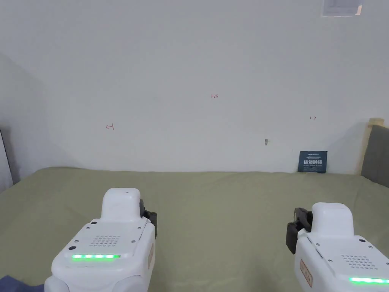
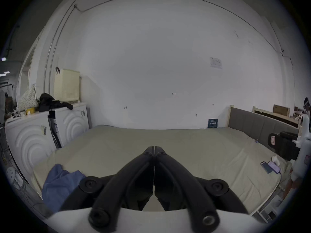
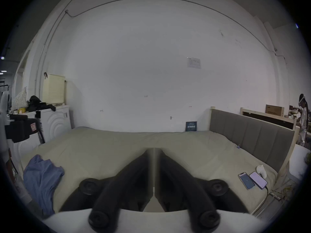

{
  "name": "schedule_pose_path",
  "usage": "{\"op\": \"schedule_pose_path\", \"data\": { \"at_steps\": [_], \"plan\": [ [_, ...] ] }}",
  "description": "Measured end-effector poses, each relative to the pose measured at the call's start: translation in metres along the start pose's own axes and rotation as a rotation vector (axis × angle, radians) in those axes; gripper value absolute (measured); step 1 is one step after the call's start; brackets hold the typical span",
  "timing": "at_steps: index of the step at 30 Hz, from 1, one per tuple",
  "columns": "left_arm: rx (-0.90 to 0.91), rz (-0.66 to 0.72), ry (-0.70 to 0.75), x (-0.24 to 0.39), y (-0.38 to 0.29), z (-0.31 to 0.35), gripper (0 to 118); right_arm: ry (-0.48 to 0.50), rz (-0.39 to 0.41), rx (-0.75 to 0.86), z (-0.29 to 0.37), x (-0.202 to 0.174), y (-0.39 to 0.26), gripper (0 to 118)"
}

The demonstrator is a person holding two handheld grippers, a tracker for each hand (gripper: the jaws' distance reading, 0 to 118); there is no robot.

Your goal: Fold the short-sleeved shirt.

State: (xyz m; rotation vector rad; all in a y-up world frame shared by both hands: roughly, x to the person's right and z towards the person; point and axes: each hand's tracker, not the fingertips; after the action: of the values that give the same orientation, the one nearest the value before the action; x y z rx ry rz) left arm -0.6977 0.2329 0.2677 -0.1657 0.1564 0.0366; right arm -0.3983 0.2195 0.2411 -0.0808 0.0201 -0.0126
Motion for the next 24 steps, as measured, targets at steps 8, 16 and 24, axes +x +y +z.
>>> {"op": "schedule_pose_path", "data": {
  "at_steps": [8, 16, 24],
  "plan": [
    [-0.025, -0.007, -0.014, -0.001, -0.002, -0.001, 0, -0.026, 0.039, 0.013, 0.005, -0.003, 0.001, 1],
    [-0.027, -0.026, 0.051, -0.028, 0.000, 0.011, 0, 0.046, 0.052, -0.029, -0.004, -0.024, -0.004, 7],
    [-0.025, -0.053, 0.352, -0.120, -0.002, 0.071, 0, 0.327, 0.008, -0.047, -0.017, -0.120, -0.010, 1]
  ]
}}
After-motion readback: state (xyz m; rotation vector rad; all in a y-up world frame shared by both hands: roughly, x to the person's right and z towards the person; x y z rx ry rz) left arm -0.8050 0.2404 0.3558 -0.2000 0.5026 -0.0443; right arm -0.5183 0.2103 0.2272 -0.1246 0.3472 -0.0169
